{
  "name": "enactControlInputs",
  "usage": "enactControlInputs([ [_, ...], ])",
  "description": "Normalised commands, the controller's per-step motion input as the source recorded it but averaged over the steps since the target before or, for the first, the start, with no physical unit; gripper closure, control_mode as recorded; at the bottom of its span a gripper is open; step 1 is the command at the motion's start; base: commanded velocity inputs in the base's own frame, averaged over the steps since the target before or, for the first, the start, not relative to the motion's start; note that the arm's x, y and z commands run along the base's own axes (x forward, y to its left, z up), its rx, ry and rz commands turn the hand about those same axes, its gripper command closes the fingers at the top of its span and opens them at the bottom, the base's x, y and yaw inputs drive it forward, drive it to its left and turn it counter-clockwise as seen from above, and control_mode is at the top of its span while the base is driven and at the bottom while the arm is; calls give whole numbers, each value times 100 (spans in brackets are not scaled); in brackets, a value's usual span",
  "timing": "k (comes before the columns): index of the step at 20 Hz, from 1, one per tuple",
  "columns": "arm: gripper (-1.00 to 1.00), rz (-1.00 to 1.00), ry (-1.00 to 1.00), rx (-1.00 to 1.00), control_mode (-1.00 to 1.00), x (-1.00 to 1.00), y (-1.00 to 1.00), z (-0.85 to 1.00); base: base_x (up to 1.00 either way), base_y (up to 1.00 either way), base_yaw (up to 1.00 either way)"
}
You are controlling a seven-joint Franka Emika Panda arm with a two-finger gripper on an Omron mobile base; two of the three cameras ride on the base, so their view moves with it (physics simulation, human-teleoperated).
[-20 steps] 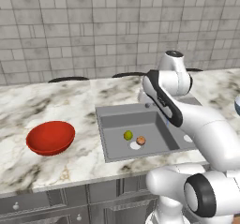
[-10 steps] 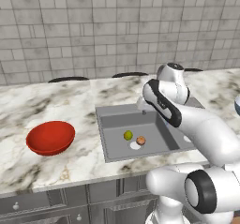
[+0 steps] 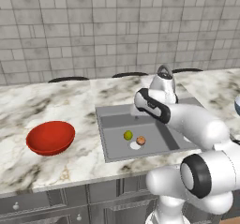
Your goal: Pick the tangerines from the sink and place them in one bowl. Place the pear in the other bowl. Then turn off the sink faucet.
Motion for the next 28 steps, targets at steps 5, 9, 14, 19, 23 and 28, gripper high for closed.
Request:
enactControlInputs([
  [5,-100,0,7,0,-100,39,13,-40,0,0,0],
  [9,-100,0,9,0,-100,34,10,-47,0,0,0],
  [14,-100,0,9,0,-100,30,7,-49,0,0,0],
  [19,-100,0,5,0,-100,26,6,-44,0,0,0],
  [23,-100,0,4,0,-100,28,3,-41,0,0,0],
  [28,-100,0,3,0,-100,32,3,-42,0,0,0],
])
